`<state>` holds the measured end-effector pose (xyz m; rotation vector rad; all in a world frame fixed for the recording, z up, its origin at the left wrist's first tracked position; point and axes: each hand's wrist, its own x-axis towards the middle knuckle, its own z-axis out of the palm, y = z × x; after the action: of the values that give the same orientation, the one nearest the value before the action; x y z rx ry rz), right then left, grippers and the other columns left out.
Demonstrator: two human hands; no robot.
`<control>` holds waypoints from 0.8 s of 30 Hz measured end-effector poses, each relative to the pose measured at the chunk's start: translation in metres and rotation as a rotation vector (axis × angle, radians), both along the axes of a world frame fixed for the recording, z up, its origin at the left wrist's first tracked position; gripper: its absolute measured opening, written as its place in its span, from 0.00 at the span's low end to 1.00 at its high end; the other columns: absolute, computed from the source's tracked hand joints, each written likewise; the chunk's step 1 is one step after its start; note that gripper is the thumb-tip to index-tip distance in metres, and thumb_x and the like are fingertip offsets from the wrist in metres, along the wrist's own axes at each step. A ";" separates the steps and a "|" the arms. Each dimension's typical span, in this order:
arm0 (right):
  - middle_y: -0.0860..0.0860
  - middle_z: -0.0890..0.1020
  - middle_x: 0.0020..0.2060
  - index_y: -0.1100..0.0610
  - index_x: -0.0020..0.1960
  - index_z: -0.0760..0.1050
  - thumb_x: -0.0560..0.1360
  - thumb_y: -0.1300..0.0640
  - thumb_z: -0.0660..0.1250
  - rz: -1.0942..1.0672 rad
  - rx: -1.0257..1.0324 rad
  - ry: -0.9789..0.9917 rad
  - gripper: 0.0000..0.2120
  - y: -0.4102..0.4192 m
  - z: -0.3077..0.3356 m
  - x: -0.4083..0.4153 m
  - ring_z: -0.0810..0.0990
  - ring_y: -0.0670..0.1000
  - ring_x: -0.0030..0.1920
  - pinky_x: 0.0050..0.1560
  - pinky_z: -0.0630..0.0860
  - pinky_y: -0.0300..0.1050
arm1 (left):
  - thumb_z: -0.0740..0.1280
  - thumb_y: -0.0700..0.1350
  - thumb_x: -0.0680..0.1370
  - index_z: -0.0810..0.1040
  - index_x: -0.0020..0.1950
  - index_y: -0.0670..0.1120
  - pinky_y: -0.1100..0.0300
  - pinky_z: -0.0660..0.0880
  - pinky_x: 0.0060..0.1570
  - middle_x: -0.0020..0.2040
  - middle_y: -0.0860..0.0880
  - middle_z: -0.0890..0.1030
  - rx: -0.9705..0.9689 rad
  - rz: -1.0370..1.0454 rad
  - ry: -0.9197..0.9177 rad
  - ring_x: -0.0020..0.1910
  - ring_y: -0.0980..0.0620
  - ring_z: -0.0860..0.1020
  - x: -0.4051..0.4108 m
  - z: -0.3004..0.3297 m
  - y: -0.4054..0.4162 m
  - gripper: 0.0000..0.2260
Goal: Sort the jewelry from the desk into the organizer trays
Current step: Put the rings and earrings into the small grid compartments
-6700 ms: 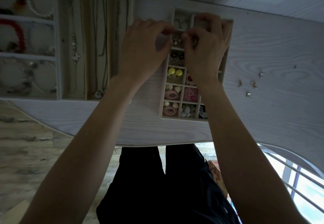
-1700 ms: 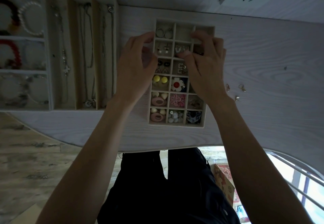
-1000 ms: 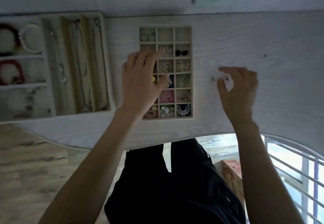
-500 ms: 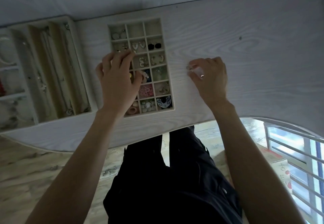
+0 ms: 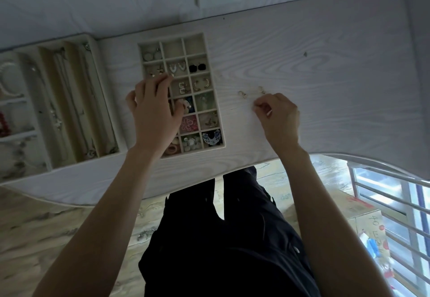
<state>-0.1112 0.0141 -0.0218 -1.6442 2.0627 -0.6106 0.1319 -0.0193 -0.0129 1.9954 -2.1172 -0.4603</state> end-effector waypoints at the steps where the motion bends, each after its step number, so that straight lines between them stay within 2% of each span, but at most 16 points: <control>1: 0.52 0.80 0.39 0.57 0.43 0.80 0.70 0.61 0.72 0.002 -0.022 -0.013 0.02 -0.002 0.004 0.002 0.74 0.43 0.34 0.39 0.75 0.42 | 0.65 0.48 0.76 0.72 0.67 0.44 0.49 0.59 0.64 0.66 0.47 0.72 0.001 -0.003 0.006 0.66 0.44 0.66 0.001 0.000 0.000 0.20; 3: 0.50 0.81 0.39 0.56 0.44 0.81 0.72 0.59 0.71 -0.002 -0.069 -0.100 0.02 -0.010 0.017 0.010 0.76 0.41 0.35 0.38 0.72 0.33 | 0.64 0.48 0.76 0.73 0.67 0.44 0.48 0.60 0.64 0.66 0.47 0.73 -0.013 -0.024 0.018 0.65 0.44 0.67 0.002 0.000 -0.001 0.20; 5: 0.48 0.82 0.40 0.57 0.46 0.81 0.73 0.59 0.70 0.044 -0.089 -0.187 0.03 -0.024 0.028 0.027 0.77 0.42 0.37 0.38 0.70 0.29 | 0.64 0.47 0.76 0.73 0.66 0.45 0.48 0.60 0.63 0.65 0.48 0.74 -0.034 -0.030 0.022 0.65 0.45 0.67 0.007 -0.001 -0.001 0.19; 7: 0.47 0.82 0.40 0.57 0.47 0.80 0.73 0.60 0.70 0.112 -0.092 -0.227 0.03 -0.041 0.037 0.047 0.78 0.41 0.38 0.39 0.70 0.28 | 0.65 0.47 0.75 0.74 0.66 0.47 0.47 0.61 0.63 0.65 0.50 0.74 -0.050 -0.024 0.039 0.65 0.46 0.67 0.008 -0.003 -0.001 0.19; 9: 0.47 0.82 0.39 0.57 0.47 0.79 0.73 0.60 0.70 0.179 -0.102 -0.246 0.04 -0.062 0.039 0.068 0.78 0.42 0.38 0.40 0.73 0.32 | 0.64 0.47 0.75 0.75 0.64 0.48 0.48 0.62 0.62 0.63 0.51 0.76 -0.085 -0.003 0.057 0.64 0.46 0.68 0.009 -0.004 -0.001 0.17; 12: 0.49 0.82 0.39 0.56 0.45 0.80 0.71 0.55 0.71 0.313 -0.127 -0.122 0.05 -0.090 0.028 0.094 0.79 0.48 0.40 0.41 0.75 0.42 | 0.63 0.47 0.75 0.78 0.60 0.49 0.53 0.61 0.59 0.58 0.50 0.77 -0.152 0.060 0.081 0.62 0.48 0.68 0.015 -0.009 -0.004 0.14; 16: 0.53 0.81 0.41 0.56 0.41 0.82 0.68 0.54 0.72 0.410 -0.209 0.049 0.06 -0.108 0.011 0.105 0.76 0.55 0.45 0.45 0.67 0.41 | 0.64 0.47 0.75 0.78 0.56 0.49 0.50 0.63 0.58 0.57 0.49 0.77 -0.181 0.092 0.077 0.61 0.45 0.70 0.014 -0.012 -0.009 0.11; 21: 0.55 0.79 0.47 0.54 0.42 0.83 0.69 0.53 0.71 0.554 -0.173 0.199 0.06 -0.111 0.006 0.104 0.74 0.58 0.50 0.48 0.67 0.45 | 0.64 0.47 0.75 0.79 0.56 0.50 0.51 0.64 0.57 0.58 0.49 0.77 -0.195 0.079 0.080 0.61 0.45 0.70 0.018 -0.014 -0.015 0.11; 24: 0.55 0.79 0.49 0.53 0.44 0.84 0.70 0.52 0.70 0.578 -0.172 0.254 0.07 -0.109 0.007 0.103 0.74 0.59 0.51 0.48 0.64 0.43 | 0.64 0.47 0.75 0.79 0.56 0.50 0.51 0.64 0.58 0.59 0.49 0.77 -0.194 0.052 0.062 0.62 0.45 0.69 0.019 -0.015 -0.017 0.11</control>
<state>-0.0080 -0.0946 -0.0144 -2.3866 1.5876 -0.3980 0.1512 -0.0367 -0.0278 1.8977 -1.9859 -0.2919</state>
